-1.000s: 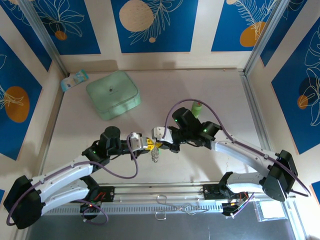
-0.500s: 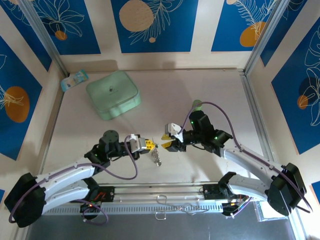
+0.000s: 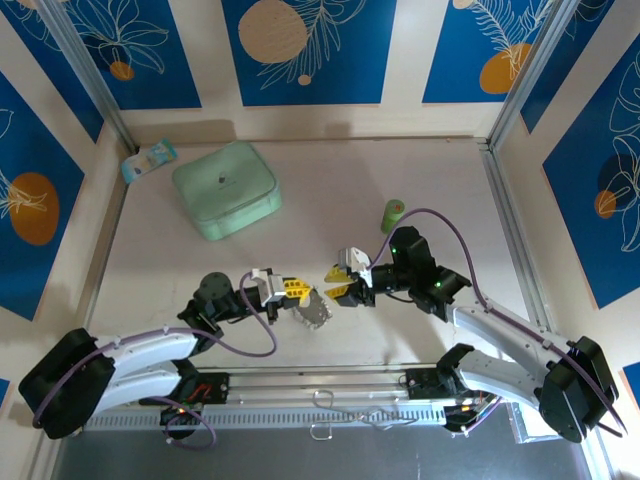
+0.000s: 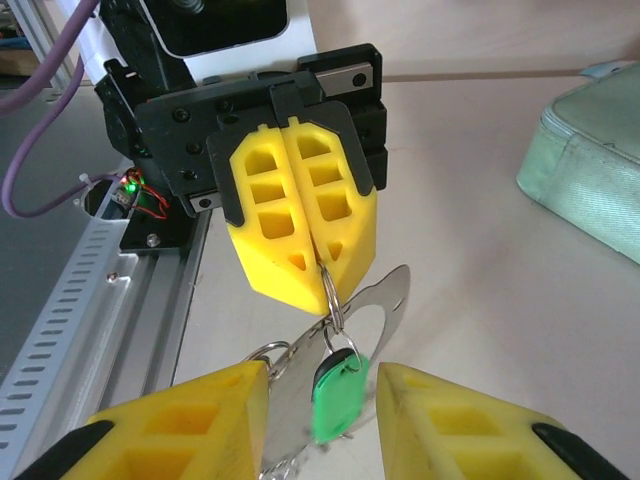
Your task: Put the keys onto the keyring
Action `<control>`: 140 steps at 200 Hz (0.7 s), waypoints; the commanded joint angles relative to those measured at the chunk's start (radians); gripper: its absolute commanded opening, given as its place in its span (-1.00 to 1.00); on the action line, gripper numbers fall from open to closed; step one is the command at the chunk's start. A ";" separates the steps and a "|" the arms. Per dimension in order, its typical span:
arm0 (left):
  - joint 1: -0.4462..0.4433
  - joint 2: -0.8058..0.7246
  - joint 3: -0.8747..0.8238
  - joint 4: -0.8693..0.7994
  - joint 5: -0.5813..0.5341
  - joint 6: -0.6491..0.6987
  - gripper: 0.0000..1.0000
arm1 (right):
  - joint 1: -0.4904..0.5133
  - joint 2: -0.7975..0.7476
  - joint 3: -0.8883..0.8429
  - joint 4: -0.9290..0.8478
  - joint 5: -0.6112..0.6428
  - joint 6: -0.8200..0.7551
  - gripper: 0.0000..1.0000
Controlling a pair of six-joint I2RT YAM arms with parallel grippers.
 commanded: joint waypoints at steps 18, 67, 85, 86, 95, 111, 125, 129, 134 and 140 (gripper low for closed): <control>-0.006 0.012 0.030 0.076 0.060 -0.004 -1.00 | 0.011 0.032 0.061 -0.056 -0.008 -0.024 -0.29; -0.006 0.006 0.039 0.062 0.091 0.000 -1.00 | 0.036 0.069 0.084 -0.052 0.018 -0.054 -0.31; -0.006 -0.001 0.042 0.054 0.094 0.001 -1.00 | 0.053 0.084 0.095 -0.069 0.023 -0.079 -0.33; -0.006 -0.001 0.042 0.053 0.094 0.001 -1.00 | 0.054 0.085 0.096 -0.070 0.022 -0.080 -0.33; -0.007 -0.004 0.042 0.050 0.094 0.001 -1.00 | 0.059 0.092 0.101 -0.079 0.014 -0.090 -0.34; -0.006 -0.007 0.044 0.047 0.096 -0.001 -1.00 | 0.070 0.102 0.107 -0.084 0.010 -0.101 -0.37; -0.006 -0.008 0.045 0.047 0.101 -0.005 -1.00 | 0.075 0.108 0.112 -0.079 0.014 -0.102 -0.44; -0.006 -0.008 0.045 0.047 0.102 -0.005 -1.00 | 0.077 0.109 0.114 -0.077 0.014 -0.103 -0.46; -0.008 -0.008 0.045 0.048 0.102 -0.008 -1.00 | 0.079 0.113 0.116 -0.076 0.014 -0.103 -0.48; -0.006 -0.008 0.044 0.049 0.103 -0.008 -1.00 | 0.080 0.116 0.119 -0.075 0.015 -0.103 -0.51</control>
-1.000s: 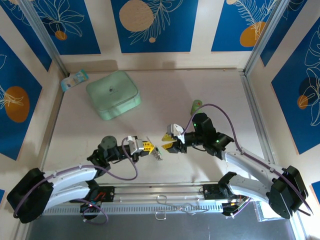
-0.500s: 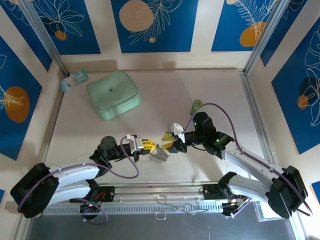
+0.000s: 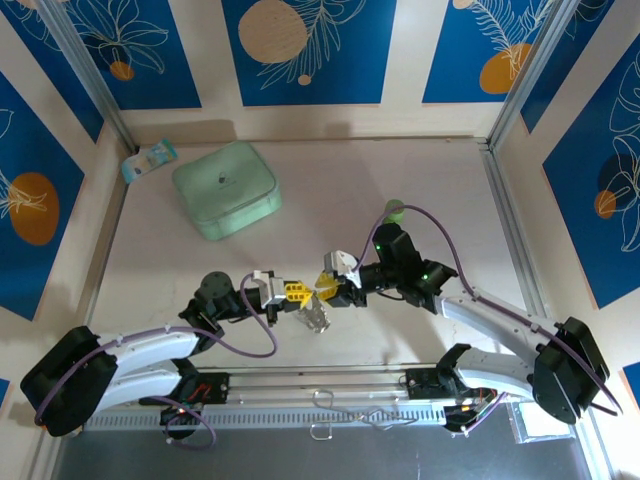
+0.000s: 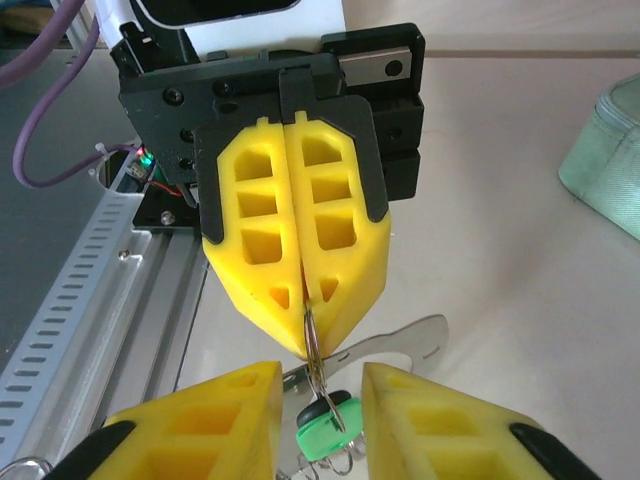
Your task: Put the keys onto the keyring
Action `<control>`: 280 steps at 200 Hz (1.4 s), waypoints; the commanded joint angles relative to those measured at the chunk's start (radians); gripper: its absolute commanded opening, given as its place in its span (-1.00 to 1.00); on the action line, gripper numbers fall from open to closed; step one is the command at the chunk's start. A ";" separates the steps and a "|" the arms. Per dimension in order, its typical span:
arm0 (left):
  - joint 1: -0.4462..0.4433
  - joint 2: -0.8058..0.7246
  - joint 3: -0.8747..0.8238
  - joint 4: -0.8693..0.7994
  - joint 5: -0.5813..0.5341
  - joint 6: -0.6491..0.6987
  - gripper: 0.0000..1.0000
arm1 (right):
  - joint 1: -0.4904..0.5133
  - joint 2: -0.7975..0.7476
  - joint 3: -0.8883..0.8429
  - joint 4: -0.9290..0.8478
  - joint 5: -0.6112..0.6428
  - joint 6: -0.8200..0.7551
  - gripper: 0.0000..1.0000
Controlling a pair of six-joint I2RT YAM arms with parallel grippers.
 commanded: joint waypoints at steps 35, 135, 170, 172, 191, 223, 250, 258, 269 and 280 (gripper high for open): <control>-0.007 -0.020 0.039 0.051 0.036 -0.013 -1.00 | 0.021 0.034 0.057 -0.023 -0.004 -0.037 -0.70; -0.006 -0.129 0.178 -0.548 -0.130 0.233 -0.51 | 0.076 0.082 0.226 -0.348 0.207 -0.206 -1.00; -0.006 -0.141 0.214 -0.624 -0.096 0.279 -0.59 | 0.111 0.090 0.267 -0.392 0.225 -0.236 -1.00; -0.006 -0.141 0.218 -0.630 -0.094 0.280 -0.61 | 0.112 0.090 0.269 -0.391 0.225 -0.236 -1.00; -0.007 -0.134 0.237 -0.668 -0.070 0.295 -0.75 | 0.130 0.093 0.279 -0.383 0.223 -0.234 -1.00; -0.007 -0.118 0.243 -0.655 -0.039 0.291 -1.00 | 0.150 0.099 0.278 -0.351 0.205 -0.218 -1.00; -0.007 -0.114 0.235 -0.614 -0.032 0.273 -1.00 | 0.144 0.087 0.249 -0.300 0.189 -0.182 -0.94; -0.006 -0.117 0.224 -0.587 -0.037 0.261 -1.00 | 0.126 0.072 0.226 -0.269 0.187 -0.152 -0.69; -0.007 -0.122 0.203 -0.536 -0.039 0.242 -1.00 | 0.094 0.047 0.190 -0.226 0.164 -0.109 -0.44; -0.006 -0.126 0.177 -0.476 -0.045 0.222 -1.00 | 0.061 0.029 0.156 -0.197 0.143 -0.071 -0.39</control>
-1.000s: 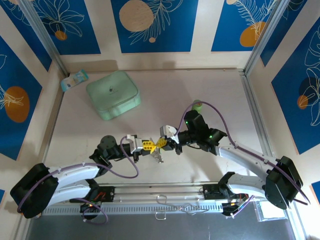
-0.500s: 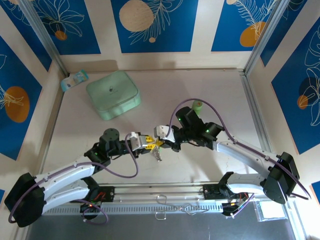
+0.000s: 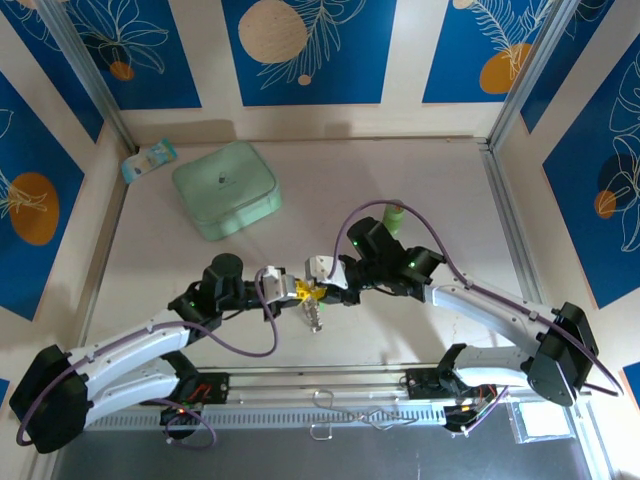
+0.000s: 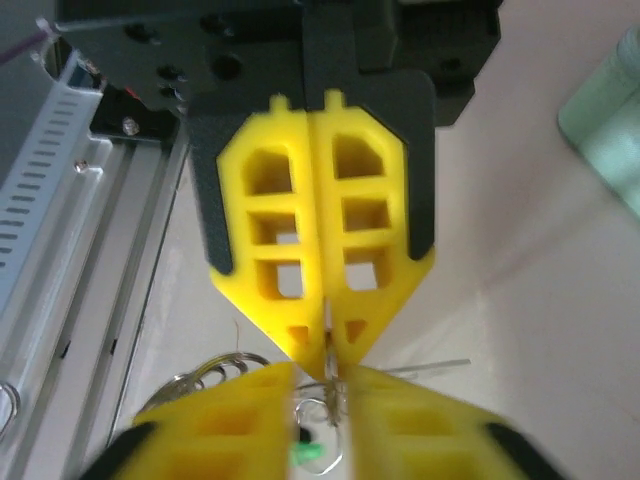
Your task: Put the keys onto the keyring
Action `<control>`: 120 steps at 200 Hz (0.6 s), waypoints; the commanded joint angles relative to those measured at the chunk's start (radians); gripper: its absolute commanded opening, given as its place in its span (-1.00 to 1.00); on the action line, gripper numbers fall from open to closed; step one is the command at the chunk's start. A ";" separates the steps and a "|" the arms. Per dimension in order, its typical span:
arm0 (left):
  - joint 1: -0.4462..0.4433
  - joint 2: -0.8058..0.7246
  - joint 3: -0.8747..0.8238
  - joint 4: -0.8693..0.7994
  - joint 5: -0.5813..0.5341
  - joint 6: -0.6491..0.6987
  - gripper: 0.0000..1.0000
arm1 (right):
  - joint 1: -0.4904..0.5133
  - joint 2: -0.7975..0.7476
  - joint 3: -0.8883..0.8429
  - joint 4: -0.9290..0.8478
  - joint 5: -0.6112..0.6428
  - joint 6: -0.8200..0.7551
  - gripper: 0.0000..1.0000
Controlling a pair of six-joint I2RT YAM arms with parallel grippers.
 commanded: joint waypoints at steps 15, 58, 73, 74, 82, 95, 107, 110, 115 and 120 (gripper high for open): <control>-0.004 -0.008 -0.064 0.233 0.005 -0.060 -1.00 | -0.062 -0.057 -0.096 0.133 -0.066 0.116 -0.36; -0.005 -0.021 -0.105 0.305 -0.007 -0.082 -1.00 | -0.063 -0.064 -0.137 0.160 -0.072 0.140 -0.35; -0.004 -0.024 -0.109 0.305 -0.005 -0.084 -1.00 | -0.063 -0.057 -0.133 0.157 -0.071 0.133 -0.38; -0.005 -0.025 -0.110 0.305 -0.005 -0.085 -1.00 | -0.063 -0.057 -0.134 0.157 -0.071 0.133 -0.38; -0.004 -0.028 -0.111 0.306 -0.004 -0.085 -1.00 | -0.063 -0.055 -0.133 0.157 -0.072 0.129 -0.41; -0.005 -0.031 -0.113 0.306 -0.003 -0.084 -1.00 | -0.062 -0.055 -0.133 0.157 -0.075 0.126 -0.47; -0.005 -0.032 -0.113 0.306 -0.002 -0.086 -1.00 | -0.063 -0.053 -0.134 0.156 -0.074 0.126 -0.54; -0.004 -0.033 -0.113 0.305 -0.001 -0.085 -1.00 | -0.062 -0.053 -0.133 0.156 -0.074 0.125 -0.57; -0.004 -0.033 -0.113 0.305 -0.001 -0.084 -1.00 | -0.062 -0.053 -0.133 0.154 -0.073 0.124 -0.59; -0.004 -0.034 -0.113 0.306 -0.001 -0.085 -1.00 | -0.062 -0.053 -0.133 0.153 -0.071 0.124 -0.62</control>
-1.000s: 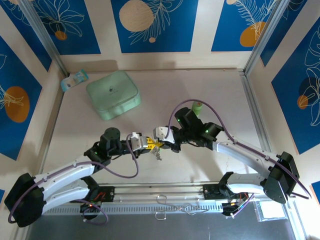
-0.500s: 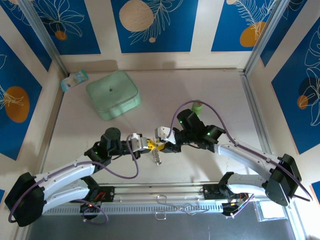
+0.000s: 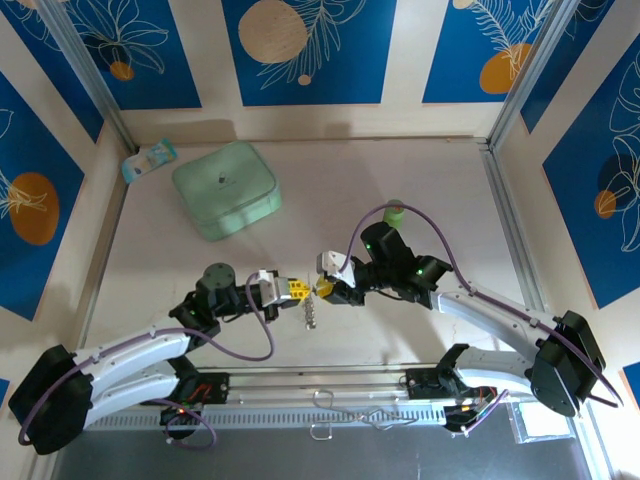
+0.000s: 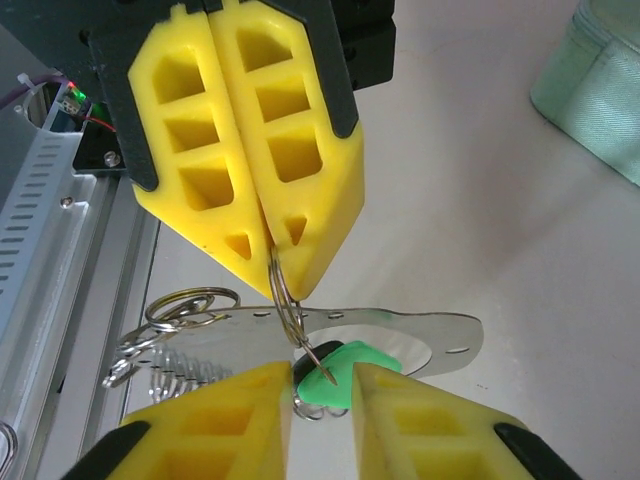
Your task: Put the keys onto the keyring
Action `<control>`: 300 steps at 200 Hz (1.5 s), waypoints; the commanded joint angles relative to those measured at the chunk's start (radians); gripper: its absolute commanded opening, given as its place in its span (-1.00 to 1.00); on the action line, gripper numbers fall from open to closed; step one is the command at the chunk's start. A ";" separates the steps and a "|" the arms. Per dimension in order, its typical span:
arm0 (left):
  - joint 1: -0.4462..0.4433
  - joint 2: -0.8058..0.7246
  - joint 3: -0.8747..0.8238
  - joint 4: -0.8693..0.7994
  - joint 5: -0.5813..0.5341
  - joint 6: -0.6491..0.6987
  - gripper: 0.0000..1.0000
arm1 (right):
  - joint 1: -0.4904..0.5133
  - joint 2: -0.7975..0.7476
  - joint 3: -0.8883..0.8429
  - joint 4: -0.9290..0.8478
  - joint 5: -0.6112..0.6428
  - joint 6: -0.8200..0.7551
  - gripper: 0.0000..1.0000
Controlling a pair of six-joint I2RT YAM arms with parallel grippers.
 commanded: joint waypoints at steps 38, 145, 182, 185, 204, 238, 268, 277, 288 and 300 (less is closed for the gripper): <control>-0.004 -0.014 -0.007 0.077 0.019 -0.012 -1.00 | 0.004 0.012 0.003 -0.006 -0.017 0.001 -0.80; -0.005 -0.007 -0.014 0.098 0.029 -0.023 -1.00 | -0.011 -0.043 -0.057 0.037 -0.059 -0.004 -0.30; -0.004 0.007 -0.028 0.185 0.036 -0.068 -1.00 | -0.010 -0.008 -0.088 0.115 -0.078 0.036 -0.19; -0.005 0.008 -0.029 0.193 0.038 -0.071 -1.00 | -0.010 -0.003 -0.092 0.125 -0.079 0.041 -0.18; -0.005 0.018 -0.036 0.236 0.040 -0.095 -1.00 | -0.005 0.016 -0.104 0.177 -0.086 0.063 -0.16; -0.005 0.026 -0.039 0.259 0.037 -0.107 -1.00 | 0.001 0.036 -0.118 0.249 -0.088 0.100 -0.14; -0.005 0.034 -0.039 0.266 0.034 -0.107 -1.00 | 0.004 0.040 -0.129 0.292 -0.093 0.126 -0.15; -0.004 0.035 -0.037 0.270 0.035 -0.106 -1.00 | 0.004 0.040 -0.129 0.293 -0.091 0.129 -0.17; -0.004 0.037 -0.037 0.269 0.033 -0.106 -1.00 | 0.004 0.039 -0.131 0.291 -0.082 0.130 -0.23; -0.005 0.035 -0.037 0.269 0.030 -0.104 -1.00 | 0.004 0.032 -0.132 0.284 -0.064 0.128 -0.37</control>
